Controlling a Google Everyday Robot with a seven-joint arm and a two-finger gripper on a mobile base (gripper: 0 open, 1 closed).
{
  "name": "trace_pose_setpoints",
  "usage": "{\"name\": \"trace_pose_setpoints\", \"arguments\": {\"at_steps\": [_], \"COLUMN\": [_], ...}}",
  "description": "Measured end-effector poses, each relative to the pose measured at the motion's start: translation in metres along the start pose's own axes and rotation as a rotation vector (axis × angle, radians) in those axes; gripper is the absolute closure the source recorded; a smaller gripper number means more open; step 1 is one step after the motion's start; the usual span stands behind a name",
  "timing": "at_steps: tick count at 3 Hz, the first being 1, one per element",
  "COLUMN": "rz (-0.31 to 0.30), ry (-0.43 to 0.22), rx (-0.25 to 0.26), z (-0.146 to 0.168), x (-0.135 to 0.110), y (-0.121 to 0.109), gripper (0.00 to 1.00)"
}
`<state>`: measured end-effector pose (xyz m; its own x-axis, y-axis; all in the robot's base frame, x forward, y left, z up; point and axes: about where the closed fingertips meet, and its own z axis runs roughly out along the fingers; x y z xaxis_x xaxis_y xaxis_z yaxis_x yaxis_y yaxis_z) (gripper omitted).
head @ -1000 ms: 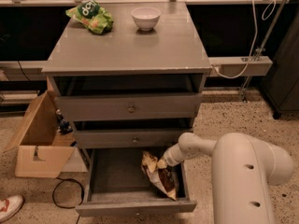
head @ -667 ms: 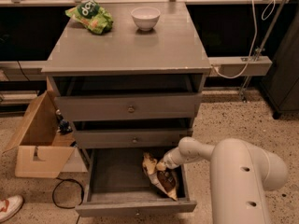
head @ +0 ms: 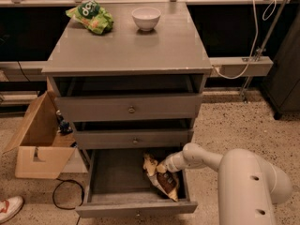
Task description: Place brown chip bag into bottom drawer
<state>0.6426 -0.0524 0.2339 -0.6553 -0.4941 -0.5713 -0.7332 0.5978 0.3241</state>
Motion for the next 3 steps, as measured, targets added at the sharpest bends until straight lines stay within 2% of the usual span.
{"name": "trace_pose_setpoints", "arguments": {"at_steps": [1,2,3], "rz": [0.011,0.014,0.017], "ry": [-0.050,-0.093,-0.132], "rx": [-0.009,0.002,0.021], "z": [-0.004,-0.020,-0.041], "x": [-0.001,-0.004,-0.003], "y": [0.001,0.000,-0.002], "gripper": [0.30,0.01,0.00]}}
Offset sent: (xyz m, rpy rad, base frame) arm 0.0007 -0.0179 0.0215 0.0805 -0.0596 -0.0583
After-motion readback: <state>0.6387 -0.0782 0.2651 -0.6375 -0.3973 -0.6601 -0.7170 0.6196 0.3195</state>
